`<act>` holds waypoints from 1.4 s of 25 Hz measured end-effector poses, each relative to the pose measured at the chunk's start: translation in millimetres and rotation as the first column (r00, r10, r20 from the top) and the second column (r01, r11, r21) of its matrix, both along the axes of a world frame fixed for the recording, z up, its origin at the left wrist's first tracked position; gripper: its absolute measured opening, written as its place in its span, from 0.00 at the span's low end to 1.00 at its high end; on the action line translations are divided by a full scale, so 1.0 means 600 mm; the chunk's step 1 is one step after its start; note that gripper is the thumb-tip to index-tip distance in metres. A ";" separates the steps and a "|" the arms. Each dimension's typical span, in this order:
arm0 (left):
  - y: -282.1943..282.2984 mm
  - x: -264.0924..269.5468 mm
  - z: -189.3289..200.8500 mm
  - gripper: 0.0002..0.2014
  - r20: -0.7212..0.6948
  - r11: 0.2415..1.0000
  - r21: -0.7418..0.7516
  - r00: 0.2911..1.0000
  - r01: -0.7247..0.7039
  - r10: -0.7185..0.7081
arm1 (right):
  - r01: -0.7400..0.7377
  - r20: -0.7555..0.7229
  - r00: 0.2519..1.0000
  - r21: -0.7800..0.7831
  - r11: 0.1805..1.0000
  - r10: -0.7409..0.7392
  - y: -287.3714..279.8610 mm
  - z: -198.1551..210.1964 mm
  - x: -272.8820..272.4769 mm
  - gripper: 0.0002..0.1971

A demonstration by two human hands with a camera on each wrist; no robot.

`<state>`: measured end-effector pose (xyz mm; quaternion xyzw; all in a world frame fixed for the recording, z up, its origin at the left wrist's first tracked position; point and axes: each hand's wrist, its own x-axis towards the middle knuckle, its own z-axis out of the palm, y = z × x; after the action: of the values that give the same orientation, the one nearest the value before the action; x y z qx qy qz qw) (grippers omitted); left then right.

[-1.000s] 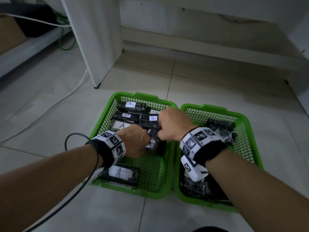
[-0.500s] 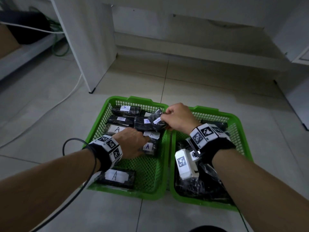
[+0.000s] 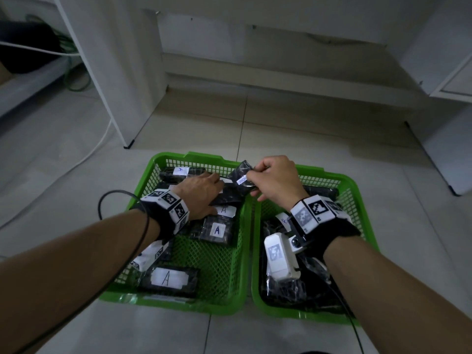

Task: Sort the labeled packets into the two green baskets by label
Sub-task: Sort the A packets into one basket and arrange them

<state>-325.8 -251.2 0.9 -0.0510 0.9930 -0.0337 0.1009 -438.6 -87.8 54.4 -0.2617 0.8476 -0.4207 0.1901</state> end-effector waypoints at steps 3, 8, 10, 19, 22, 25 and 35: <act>0.007 -0.017 -0.013 0.33 0.003 1.000 -0.012 1.000 -0.004 0.004 | 0.016 -0.002 1.000 -0.003 1.000 -0.016 0.008 -0.007 -0.004 0.05; 0.009 -0.025 -0.029 0.29 -0.057 1.000 -0.027 0.998 0.005 -0.007 | 0.001 -0.016 1.000 0.003 1.000 0.000 0.020 -0.021 -0.006 0.05; -0.001 -0.020 -0.031 0.29 -0.060 1.000 0.018 0.998 0.005 -0.004 | -0.053 -0.074 0.996 -0.010 0.999 0.052 0.020 -0.020 -0.002 0.05; -0.062 0.001 -0.017 0.23 -0.082 0.953 0.300 0.997 0.038 -0.014 | -0.412 -0.392 0.486 0.685 0.601 0.781 -0.027 -0.005 0.103 0.04; -0.060 0.008 -0.017 0.25 -0.105 0.952 0.300 0.994 0.058 -0.027 | -0.384 -0.312 0.514 0.749 0.540 0.799 -0.031 -0.005 0.106 0.11; -0.058 0.013 -0.015 0.26 -0.116 0.947 0.317 0.993 0.050 -0.014 | -0.377 -0.277 0.591 0.736 0.563 0.758 -0.034 -0.011 0.096 0.18; -0.061 0.021 -0.020 0.25 -0.148 0.951 0.304 0.989 0.060 -0.015 | -0.359 -0.317 0.630 0.692 0.627 0.709 -0.039 -0.031 0.096 0.14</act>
<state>-313.3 -287.6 -11.2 -0.0181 0.9916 0.1234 0.0350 -381.2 -111.1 35.7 -0.5561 0.8216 0.0301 0.1216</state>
